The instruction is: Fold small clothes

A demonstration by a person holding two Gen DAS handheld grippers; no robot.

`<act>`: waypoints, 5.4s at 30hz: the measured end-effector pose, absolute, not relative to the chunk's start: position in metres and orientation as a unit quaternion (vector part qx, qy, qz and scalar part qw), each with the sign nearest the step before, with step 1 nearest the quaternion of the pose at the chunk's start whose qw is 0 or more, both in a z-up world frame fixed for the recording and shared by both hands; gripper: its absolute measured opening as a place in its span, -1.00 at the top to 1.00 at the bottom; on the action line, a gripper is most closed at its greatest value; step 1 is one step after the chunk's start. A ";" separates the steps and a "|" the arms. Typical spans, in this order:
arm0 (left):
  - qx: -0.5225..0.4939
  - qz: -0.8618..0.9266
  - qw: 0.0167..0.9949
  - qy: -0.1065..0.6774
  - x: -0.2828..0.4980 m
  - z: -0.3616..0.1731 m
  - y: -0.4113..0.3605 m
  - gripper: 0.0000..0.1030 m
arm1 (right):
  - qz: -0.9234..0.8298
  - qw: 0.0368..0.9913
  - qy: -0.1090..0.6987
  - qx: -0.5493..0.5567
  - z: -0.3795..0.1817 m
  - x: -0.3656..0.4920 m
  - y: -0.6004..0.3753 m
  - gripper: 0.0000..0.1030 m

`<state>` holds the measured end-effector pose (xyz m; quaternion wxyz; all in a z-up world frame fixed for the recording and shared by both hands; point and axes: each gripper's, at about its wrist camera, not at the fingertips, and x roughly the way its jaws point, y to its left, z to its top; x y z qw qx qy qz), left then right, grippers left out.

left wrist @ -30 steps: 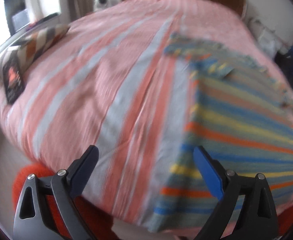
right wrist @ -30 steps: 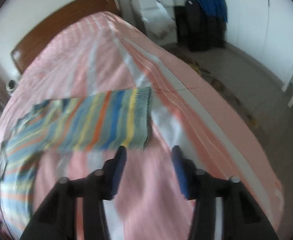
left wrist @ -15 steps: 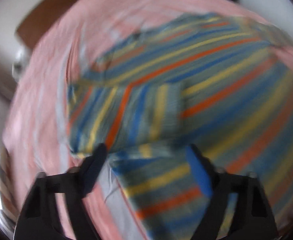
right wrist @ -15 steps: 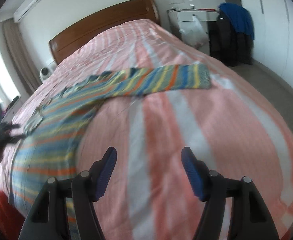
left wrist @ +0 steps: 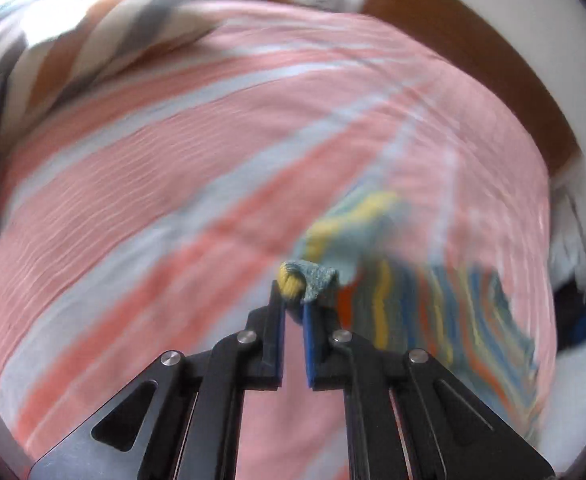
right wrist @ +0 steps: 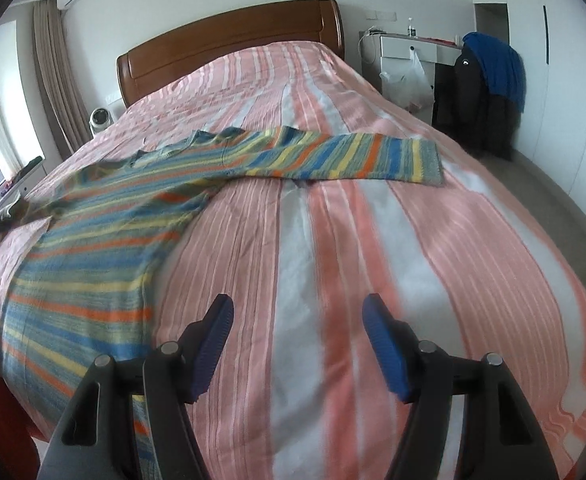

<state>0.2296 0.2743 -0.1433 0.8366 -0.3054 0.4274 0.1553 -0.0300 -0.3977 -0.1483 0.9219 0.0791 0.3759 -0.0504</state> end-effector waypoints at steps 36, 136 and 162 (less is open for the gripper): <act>-0.105 0.129 0.836 0.523 0.167 -0.183 0.228 -0.90 | -0.061 0.909 0.398 0.102 -0.149 -0.021 -0.415 -0.33; -0.036 0.091 0.909 0.406 0.103 -0.193 0.138 -0.99 | -0.099 0.920 0.376 0.055 -0.190 0.013 -0.407 -0.98; -0.027 0.069 0.906 0.416 0.103 -0.194 0.140 -0.99 | -0.100 0.921 0.373 0.051 -0.191 0.013 -0.406 -0.98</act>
